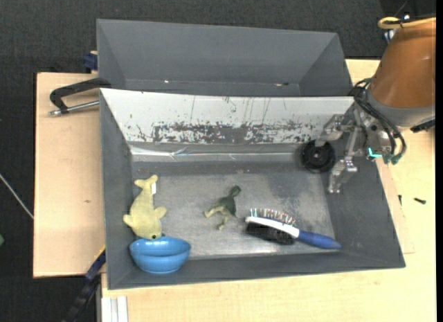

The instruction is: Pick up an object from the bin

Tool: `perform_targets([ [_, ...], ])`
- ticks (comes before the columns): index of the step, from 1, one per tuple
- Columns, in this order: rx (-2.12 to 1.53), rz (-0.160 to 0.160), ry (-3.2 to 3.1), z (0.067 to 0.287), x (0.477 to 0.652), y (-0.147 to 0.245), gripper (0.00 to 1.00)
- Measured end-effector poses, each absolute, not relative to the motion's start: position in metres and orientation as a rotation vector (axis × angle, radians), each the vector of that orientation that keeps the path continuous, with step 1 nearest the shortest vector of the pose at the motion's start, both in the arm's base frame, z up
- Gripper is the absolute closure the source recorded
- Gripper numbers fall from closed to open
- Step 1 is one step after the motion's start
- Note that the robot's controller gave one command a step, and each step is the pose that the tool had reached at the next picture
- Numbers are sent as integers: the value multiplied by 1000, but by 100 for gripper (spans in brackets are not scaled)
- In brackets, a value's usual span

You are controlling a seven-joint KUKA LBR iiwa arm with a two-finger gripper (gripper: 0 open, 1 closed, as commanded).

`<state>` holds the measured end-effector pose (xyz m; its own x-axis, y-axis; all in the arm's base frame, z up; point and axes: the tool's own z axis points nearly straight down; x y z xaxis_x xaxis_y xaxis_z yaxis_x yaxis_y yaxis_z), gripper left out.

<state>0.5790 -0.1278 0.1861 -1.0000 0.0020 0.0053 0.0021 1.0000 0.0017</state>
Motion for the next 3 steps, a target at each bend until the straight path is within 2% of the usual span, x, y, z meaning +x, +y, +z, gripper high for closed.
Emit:
perform_targets([
  [1,-428,-4,-3108,115,575,-150,0],
  [2,-165,5,-3138,111,591,-149,0],
  [3,-74,3,-3148,110,596,-155,0],
])
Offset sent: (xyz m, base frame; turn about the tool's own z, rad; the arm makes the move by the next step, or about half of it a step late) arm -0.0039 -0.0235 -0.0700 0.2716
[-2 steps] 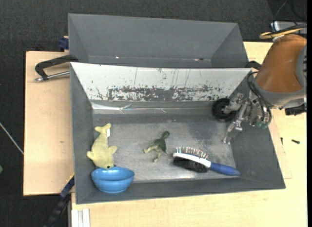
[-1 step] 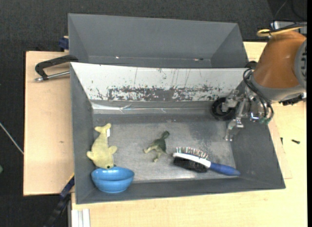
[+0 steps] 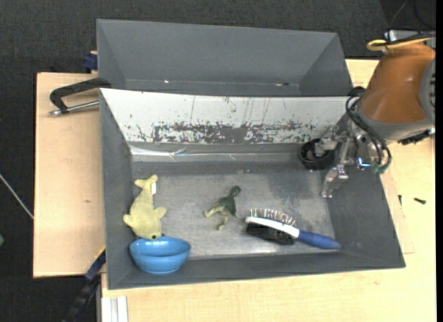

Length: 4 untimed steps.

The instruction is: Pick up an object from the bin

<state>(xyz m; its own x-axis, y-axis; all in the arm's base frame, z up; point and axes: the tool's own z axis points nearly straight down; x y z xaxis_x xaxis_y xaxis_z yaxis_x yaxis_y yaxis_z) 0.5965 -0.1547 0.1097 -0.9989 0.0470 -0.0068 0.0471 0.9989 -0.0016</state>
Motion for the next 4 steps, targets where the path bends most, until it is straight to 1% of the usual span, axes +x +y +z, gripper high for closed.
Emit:
perform_targets([
  [1,269,-2,3115,185,591,-151,0],
  [2,268,0,3123,181,590,-150,100],
  [3,268,-1,3123,181,590,-150,0],
  [4,182,3,3131,106,584,-143,0],
])
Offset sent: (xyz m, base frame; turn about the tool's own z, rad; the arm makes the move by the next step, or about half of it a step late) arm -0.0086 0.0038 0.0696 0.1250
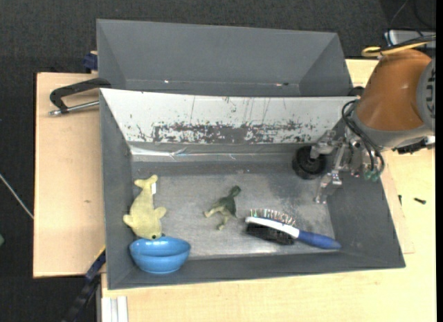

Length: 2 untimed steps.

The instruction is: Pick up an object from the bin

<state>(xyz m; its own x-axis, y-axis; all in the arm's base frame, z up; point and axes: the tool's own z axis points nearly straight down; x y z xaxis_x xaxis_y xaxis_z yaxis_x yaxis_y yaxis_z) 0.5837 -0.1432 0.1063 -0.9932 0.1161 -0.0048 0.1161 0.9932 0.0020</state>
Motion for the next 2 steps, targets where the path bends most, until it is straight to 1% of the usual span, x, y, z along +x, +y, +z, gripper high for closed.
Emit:
perform_targets([
  [1,-208,-13,3111,97,591,-145,0],
  [2,-210,-11,3106,99,593,-144,100],
])
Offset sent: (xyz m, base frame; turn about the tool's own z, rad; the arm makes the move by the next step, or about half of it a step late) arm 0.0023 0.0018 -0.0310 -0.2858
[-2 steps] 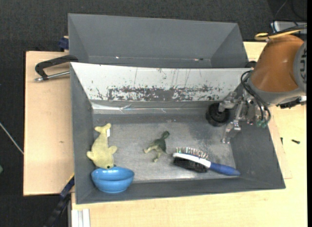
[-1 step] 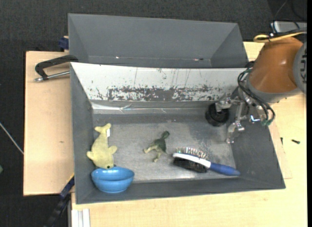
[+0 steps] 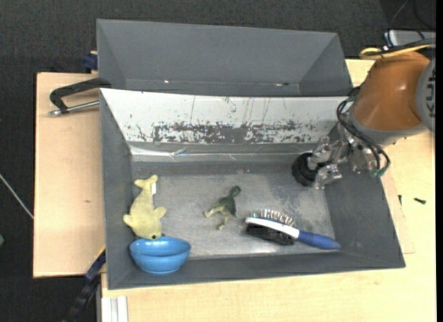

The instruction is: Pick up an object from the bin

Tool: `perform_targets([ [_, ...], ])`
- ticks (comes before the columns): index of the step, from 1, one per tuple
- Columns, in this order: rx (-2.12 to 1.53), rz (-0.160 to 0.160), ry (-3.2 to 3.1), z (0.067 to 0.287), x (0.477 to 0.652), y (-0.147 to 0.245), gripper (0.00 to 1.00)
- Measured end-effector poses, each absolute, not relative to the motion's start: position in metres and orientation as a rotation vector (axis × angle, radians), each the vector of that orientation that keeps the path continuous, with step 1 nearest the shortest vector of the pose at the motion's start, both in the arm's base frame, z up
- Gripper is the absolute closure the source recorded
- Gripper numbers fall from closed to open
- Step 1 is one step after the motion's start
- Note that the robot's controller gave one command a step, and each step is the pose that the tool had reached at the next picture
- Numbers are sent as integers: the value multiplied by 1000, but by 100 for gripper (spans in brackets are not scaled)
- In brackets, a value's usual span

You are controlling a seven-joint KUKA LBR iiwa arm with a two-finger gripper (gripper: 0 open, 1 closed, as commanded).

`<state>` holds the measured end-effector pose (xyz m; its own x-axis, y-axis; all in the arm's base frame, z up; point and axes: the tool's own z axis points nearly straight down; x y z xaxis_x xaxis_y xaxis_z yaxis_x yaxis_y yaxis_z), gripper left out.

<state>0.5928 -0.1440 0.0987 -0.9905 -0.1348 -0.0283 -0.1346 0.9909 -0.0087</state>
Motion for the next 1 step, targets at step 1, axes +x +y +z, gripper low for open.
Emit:
perform_targets([
  [1,-190,-6,3120,228,590,-139,100],
])
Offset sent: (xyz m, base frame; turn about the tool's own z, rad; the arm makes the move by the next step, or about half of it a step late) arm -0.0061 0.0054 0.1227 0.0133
